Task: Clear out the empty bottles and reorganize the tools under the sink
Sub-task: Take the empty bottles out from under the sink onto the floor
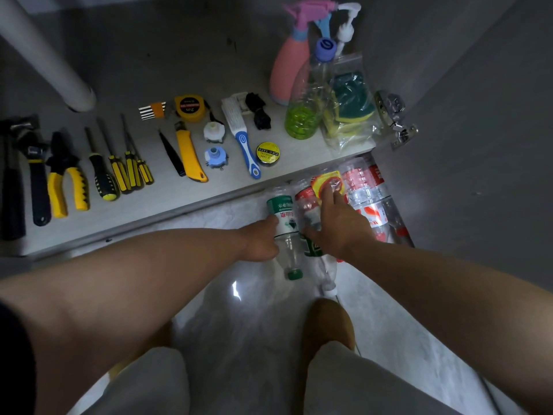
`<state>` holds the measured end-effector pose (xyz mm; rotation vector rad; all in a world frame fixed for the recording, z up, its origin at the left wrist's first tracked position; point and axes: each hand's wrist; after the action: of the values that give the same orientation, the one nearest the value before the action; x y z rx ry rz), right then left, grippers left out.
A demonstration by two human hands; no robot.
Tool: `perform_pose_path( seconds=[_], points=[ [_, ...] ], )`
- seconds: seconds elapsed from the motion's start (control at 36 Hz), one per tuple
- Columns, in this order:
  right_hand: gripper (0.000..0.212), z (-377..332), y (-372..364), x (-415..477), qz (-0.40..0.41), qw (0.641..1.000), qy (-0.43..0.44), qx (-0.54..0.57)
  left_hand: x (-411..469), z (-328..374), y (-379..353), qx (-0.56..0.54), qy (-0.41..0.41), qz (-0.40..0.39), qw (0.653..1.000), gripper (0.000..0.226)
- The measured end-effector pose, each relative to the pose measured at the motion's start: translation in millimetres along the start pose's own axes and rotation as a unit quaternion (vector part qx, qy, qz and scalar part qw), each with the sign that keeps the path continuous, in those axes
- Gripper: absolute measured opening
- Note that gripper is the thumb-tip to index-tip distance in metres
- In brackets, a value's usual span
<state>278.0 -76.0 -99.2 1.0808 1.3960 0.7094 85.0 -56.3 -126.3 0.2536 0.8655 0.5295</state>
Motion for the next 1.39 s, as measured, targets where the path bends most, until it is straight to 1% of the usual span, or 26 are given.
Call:
perform_pose_path(
  seconds=[0.06, 0.11, 0.17, 0.22, 0.25, 0.28, 0.33, 0.39, 0.44, 0.47, 0.53, 0.64, 0.78, 0.86, 0.92, 1.08, 1.19, 1.28, 1.33, 1.39],
  points=[
    [0.097, -0.4, -3.1, -1.3, 0.002, 1.000, 0.002, -0.016, -0.4, -3.0, -0.4, -0.008, 0.009, 0.005, 1.000, 0.080],
    [0.093, -0.4, -7.8, -2.5, -0.001, 1.000, -0.001, -0.030, -0.9, -7.0, -1.3, -0.017, 0.014, 0.014, 1.000, 0.090],
    [0.077, 0.0, -13.5, -3.6, -0.010, 0.999, 0.008, -0.052, -1.0, -11.6, -1.9, -0.028, 0.014, 0.025, 0.999, 0.092],
    [0.056, 0.6, -17.6, -5.1, -0.025, 0.995, 0.043, -0.083, -2.2, -15.7, -1.3, -0.027, 0.012, 0.029, 0.999, 0.089],
    [0.050, 1.1, -19.1, -6.3, -0.035, 0.993, 0.069, -0.089, -2.8, -17.8, -0.9, -0.026, 0.009, 0.031, 0.999, 0.088],
    [0.050, 1.4, -20.7, -8.3, -0.049, 0.990, 0.098, -0.094, -3.2, -20.3, -0.5, -0.027, 0.005, 0.033, 0.999, 0.088],
    [0.061, 2.0, -27.5, -15.1, -0.077, 0.978, 0.141, -0.132, -4.4, -25.5, 0.0, -0.023, 0.002, 0.033, 0.999, 0.087],
    [0.080, 2.1, -39.5, -24.8, -0.104, 0.967, 0.145, -0.183, -4.5, -31.2, -1.0, -0.019, 0.008, 0.022, 1.000, 0.082],
    [0.097, 2.1, -51.6, -32.1, -0.120, 0.963, 0.132, -0.202, -4.6, -36.4, -3.4, -0.022, 0.014, 0.010, 1.000, 0.079],
    [0.103, 1.6, -55.2, -32.6, -0.120, 0.964, 0.128, -0.201, -4.6, -38.6, -4.6, -0.021, 0.016, 0.007, 1.000, 0.079],
    [0.107, -1.9, -54.8, -26.8, -0.116, 0.965, 0.130, -0.197, -4.7, -42.1, -6.3, -0.017, 0.020, 0.009, 1.000, 0.080],
    [0.105, -18.8, -41.9, -1.0, -0.096, 0.971, 0.121, -0.182, -3.5, -43.3, -10.3, -0.023, 0.021, 0.015, 0.999, 0.080],
    [0.080, -34.1, -35.2, 15.9, -0.033, 0.978, 0.108, -0.177, -1.6, -37.3, -11.4, -0.044, 0.014, 0.005, 0.999, 0.085],
    [0.080, -28.6, -37.8, 13.0, 0.004, 0.970, 0.127, -0.207, -1.4, -35.1, -9.0, -0.049, 0.013, -0.004, 0.999, 0.088],
    [0.080, -22.8, -39.7, 9.4, 0.011, 0.964, 0.147, -0.220, -1.7, -35.0, -7.6, -0.041, 0.013, -0.004, 0.999, 0.088],
    [0.068, -13.0, -29.5, 1.6, -0.021, 0.970, 0.176, -0.168, -5.3, -29.0, -2.0, -0.016, 0.003, -0.001, 1.000, 0.087],
    [0.060, -14.3, -13.8, -0.1, -0.027, 0.977, 0.187, -0.099, -9.1, -21.3, 5.9, 0.023, -0.011, 0.011, 1.000, 0.084],
    [0.043, -14.7, 5.5, 5.3, 0.017, 0.977, 0.205, -0.063, -14.1, -13.0, 16.3, 0.058, -0.024, 0.020, 0.998, 0.077],
    [0.032, -15.2, 22.7, 11.1, 0.053, 0.979, 0.197, -0.015, -18.0, -5.7, 25.7, 0.083, -0.032, 0.039, 0.995, 0.064],
    [0.031, -16.4, 40.8, 19.4, 0.110, 0.978, 0.174, 0.039, -20.4, 3.0, 35.8, 0.106, -0.054, 0.078, 0.990, 0.045]
  ],
)
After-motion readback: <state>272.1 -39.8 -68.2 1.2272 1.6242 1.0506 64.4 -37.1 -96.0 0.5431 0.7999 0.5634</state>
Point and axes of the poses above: each hand's wrist, its own x-axis towards the middle knuckle, its own y-axis out of the back of the hand, z = x × y, and after that the axes turned 7 degrees about -y, right-handed
